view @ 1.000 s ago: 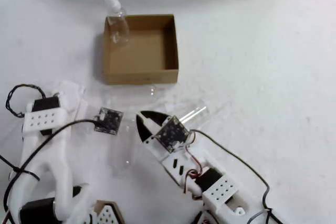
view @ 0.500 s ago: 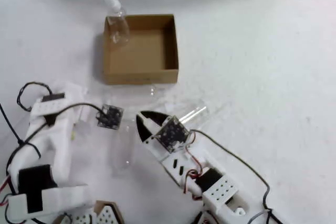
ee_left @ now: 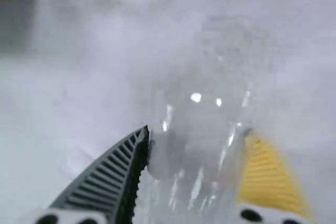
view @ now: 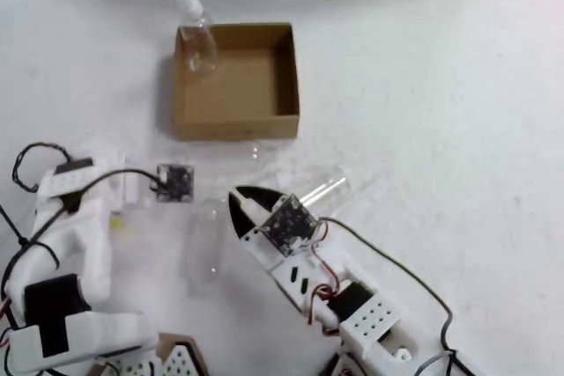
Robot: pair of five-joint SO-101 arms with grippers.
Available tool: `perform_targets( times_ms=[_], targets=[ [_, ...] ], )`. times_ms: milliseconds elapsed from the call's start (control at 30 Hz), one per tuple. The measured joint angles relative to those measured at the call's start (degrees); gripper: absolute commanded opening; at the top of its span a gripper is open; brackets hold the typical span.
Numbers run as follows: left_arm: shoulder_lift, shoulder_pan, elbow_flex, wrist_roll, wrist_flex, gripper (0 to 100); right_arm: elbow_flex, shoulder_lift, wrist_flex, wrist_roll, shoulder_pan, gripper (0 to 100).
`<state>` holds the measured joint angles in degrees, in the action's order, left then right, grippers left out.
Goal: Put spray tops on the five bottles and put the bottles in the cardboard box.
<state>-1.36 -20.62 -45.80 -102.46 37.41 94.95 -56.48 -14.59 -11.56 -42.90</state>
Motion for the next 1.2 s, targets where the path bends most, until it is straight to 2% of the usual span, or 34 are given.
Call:
perform_targets(
  times_ms=[167,400,500,600,700,833,1033,1200],
  targets=[
    [0.1,-0.4,0.3,10.0,4.4,13,0.0,0.0,0.0,0.0,0.0,1.5],
    [2.3,-0.1,10.2,28.3,21.4,13,0.0,0.0,0.0,0.0,0.0,1.5],
    [2.6,0.0,13.5,38.1,29.6,13,0.0,0.0,0.0,0.0,0.0,1.5],
    [2.6,0.0,15.0,49.4,34.0,13,0.0,0.0,0.0,0.0,0.0,1.5],
    [2.6,0.0,15.3,58.7,34.8,13,0.0,0.0,0.0,0.0,0.0,1.5],
    [2.6,0.0,15.3,66.8,33.6,15,0.0,0.0,0.0,0.0,0.0,1.5],
    [2.5,0.1,11.8,73.8,25.7,30,0.0,0.0,0.0,0.0,0.0,1.5],
    [-0.4,0.1,7.0,75.5,22.9,31,0.0,0.0,0.0,0.0,0.0,1.5]
  ],
)
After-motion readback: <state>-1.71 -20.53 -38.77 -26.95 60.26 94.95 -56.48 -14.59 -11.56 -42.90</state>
